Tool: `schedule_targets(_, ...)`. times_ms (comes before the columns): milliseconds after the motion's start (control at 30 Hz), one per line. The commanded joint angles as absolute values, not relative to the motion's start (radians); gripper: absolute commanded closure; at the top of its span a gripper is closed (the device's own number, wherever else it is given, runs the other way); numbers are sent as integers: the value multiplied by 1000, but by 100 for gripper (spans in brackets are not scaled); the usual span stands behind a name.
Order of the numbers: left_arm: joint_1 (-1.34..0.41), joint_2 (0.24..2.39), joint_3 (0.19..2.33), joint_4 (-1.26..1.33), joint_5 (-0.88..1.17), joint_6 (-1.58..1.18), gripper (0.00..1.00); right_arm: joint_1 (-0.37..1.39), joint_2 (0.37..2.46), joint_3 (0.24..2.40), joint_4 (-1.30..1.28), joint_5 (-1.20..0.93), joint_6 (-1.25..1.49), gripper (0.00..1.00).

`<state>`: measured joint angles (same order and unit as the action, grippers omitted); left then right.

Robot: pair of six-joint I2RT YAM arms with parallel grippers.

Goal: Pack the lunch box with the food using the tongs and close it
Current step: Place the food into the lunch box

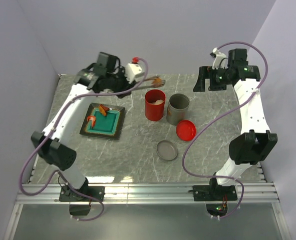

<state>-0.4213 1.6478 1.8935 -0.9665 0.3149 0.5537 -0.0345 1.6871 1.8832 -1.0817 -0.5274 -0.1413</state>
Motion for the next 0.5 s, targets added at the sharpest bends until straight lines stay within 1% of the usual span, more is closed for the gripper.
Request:
schedule_targets(0,-486,1693,1937,-833,353,460,69,-86,1655,1947,-1040,-500,-109,0)
schedule_targets(167,-547,1782,1996,-795,402,402,69,-117,1646,1924,-1043,-514,-112,0)
schedule_targets(467,-627,1844,1982,-756,446,370,68,-129,1641,1917,-1048,-518,-118,0)
